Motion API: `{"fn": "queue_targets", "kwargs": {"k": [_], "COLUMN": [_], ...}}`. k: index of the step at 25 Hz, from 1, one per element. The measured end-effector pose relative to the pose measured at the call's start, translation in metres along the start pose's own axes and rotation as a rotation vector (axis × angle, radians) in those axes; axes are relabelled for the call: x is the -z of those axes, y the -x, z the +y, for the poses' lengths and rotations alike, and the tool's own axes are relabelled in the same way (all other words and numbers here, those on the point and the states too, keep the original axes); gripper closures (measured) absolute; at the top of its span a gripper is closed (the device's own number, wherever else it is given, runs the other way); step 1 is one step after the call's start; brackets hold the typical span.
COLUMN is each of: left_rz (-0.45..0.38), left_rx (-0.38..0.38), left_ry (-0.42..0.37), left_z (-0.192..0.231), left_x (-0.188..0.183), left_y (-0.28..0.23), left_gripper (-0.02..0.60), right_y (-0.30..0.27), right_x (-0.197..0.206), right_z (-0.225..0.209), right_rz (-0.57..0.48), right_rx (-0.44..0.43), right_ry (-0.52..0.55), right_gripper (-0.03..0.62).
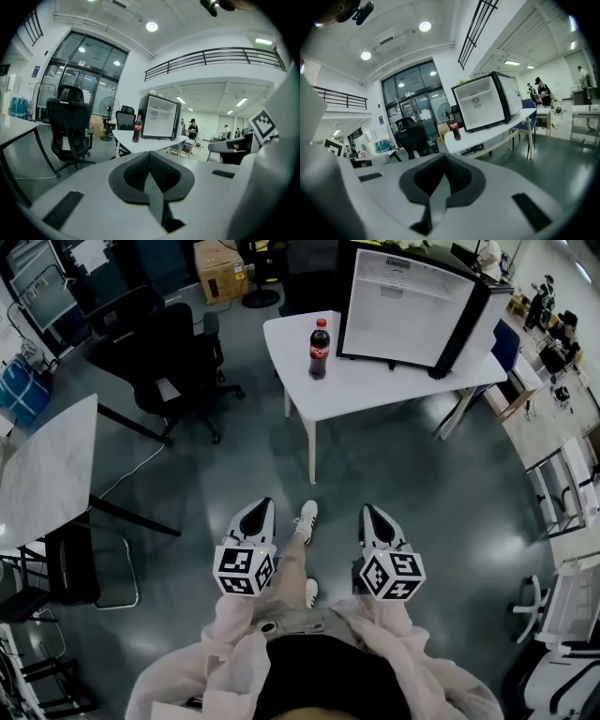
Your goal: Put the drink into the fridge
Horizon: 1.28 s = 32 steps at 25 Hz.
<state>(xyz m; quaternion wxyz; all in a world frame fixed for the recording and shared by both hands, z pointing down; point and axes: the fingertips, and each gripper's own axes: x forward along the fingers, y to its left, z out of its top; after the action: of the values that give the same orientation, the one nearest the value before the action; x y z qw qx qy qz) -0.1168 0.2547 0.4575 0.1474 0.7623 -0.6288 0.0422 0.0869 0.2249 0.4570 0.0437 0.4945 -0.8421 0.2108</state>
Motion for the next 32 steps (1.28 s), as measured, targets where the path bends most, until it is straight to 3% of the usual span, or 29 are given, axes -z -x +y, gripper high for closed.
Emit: {"fn": "queue_targets", "kwargs": {"k": [17, 32], "left_rz": [-0.006, 0.019], "left_rx": [0.051, 0.067], "left_ry": [-0.007, 0.006], "left_z": [0.011, 0.045], "left_x": [-0.032, -0.071], "left_y": [-0.104, -0.215], "left_gripper": [0.571, 0.571], "right_y": [-0.079, -0.183], "right_x": [-0.038, -0.083], "right_z": [-0.034, -0.063], "right_rz": [0.006, 0.05], "right_rx": [0.016, 0.017], "right_ry": [0.015, 0.018], "right_gripper": [0.582, 0.582]}}
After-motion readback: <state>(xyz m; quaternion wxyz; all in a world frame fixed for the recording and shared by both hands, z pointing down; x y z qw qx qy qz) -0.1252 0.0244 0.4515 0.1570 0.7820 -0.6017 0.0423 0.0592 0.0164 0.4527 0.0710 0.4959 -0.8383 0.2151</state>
